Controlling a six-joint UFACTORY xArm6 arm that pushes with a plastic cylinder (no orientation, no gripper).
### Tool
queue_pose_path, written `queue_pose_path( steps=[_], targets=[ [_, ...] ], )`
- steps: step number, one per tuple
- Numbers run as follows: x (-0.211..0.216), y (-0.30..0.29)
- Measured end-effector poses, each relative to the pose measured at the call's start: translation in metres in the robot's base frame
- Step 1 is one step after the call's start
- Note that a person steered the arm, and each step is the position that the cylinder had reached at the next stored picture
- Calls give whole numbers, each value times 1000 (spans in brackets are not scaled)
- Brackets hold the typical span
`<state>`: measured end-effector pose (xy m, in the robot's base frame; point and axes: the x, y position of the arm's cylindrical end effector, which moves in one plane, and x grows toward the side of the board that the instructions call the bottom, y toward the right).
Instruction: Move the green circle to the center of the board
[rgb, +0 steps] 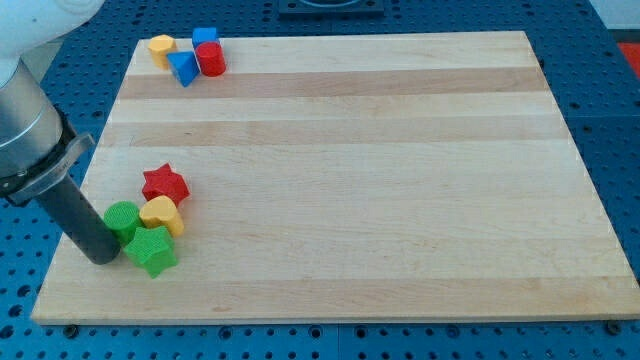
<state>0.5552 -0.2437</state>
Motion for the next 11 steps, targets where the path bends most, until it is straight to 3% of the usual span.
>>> queue_pose_path(
  steps=[4, 11],
  targets=[
    [-22, -30],
    [-43, 73]
  ],
)
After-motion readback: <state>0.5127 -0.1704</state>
